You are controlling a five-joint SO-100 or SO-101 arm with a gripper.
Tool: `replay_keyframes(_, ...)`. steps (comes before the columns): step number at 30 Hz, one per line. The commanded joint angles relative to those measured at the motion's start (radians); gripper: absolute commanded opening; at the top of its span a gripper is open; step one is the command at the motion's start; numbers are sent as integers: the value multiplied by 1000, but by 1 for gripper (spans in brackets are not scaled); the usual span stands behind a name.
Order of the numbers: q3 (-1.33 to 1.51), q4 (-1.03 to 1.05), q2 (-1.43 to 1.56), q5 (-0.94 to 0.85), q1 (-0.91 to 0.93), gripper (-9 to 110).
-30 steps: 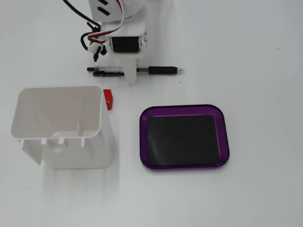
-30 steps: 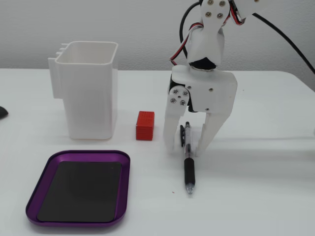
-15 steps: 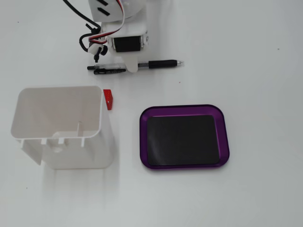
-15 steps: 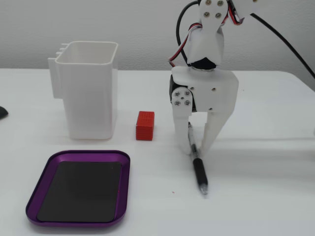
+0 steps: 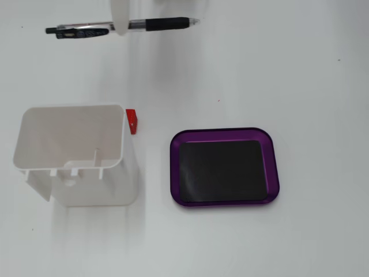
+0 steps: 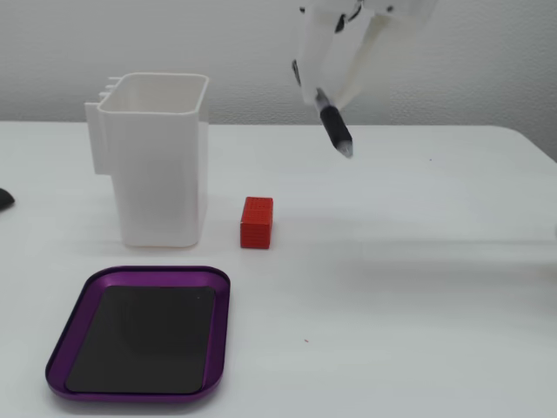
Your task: Pick up the pen and put it in the pen holder.
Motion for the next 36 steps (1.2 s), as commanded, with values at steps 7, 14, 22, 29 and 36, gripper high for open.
replay_keyframes(7,-107,-262,55,-265,118,-1)
replay_keyframes(14,-106,-568,51,-367,109,-1)
replay_keyframes(22,-117,-730,-147,-382,129,-1)
replay_keyframes(29,-120,-790,-212,-325,87,-1)
replay_keyframes(36,-107,-802,-212,-385,77,-1)
